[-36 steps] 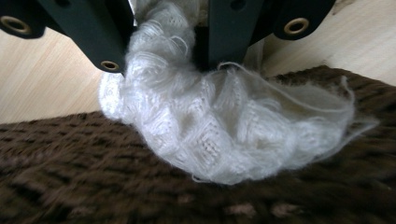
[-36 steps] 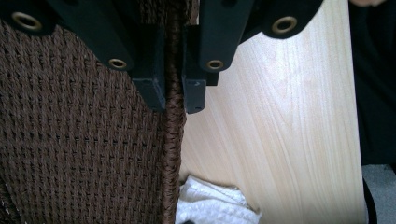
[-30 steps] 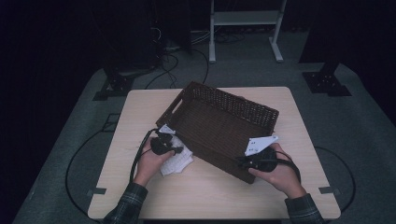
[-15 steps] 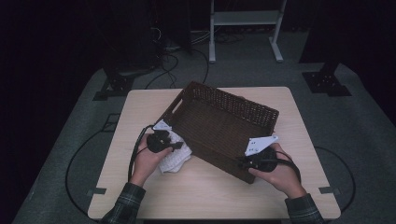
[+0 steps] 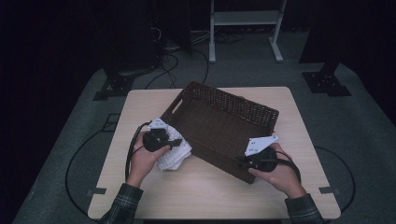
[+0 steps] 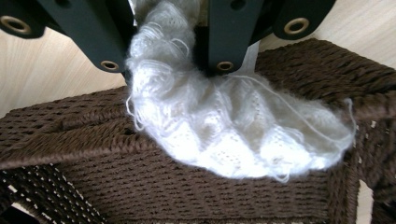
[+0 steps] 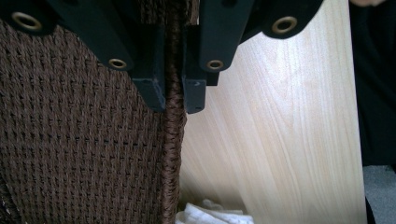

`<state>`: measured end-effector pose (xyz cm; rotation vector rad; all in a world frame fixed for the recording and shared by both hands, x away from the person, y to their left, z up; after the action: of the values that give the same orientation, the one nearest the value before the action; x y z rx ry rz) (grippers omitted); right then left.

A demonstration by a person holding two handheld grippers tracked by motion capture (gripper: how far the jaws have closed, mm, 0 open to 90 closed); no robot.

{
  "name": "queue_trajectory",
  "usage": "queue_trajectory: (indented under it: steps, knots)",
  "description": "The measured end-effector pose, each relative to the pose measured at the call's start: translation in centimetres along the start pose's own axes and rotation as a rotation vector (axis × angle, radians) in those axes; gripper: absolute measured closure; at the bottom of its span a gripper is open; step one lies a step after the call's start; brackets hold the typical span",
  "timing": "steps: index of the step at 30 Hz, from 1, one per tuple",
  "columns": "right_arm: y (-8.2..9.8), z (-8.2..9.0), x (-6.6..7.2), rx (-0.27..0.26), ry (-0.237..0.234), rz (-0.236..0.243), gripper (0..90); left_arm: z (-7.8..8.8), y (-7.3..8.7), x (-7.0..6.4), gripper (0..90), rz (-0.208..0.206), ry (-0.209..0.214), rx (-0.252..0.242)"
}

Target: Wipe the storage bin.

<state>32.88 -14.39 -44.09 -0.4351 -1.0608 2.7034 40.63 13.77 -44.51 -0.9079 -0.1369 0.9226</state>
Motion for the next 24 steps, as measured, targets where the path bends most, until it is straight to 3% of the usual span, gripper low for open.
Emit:
queue_trajectory:
  steps: [24]
  knots:
    - [0.0,0.0,0.0,0.000,-0.001,-0.001,80.7,-5.3,3.3,0.5,75.0,-0.005,-0.035,0.179]
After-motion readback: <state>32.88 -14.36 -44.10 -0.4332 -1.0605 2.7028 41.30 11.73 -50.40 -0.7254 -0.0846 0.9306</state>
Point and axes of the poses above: each handheld gripper's, and its own axes: z roughly backward along the jaws, y roughly out of its underside, x roughly to its left, the point moved 6 cm from there along -z, roughly forward along the jaws, and after that the axes turned 11 degrees about z, right-handed, at the moved point
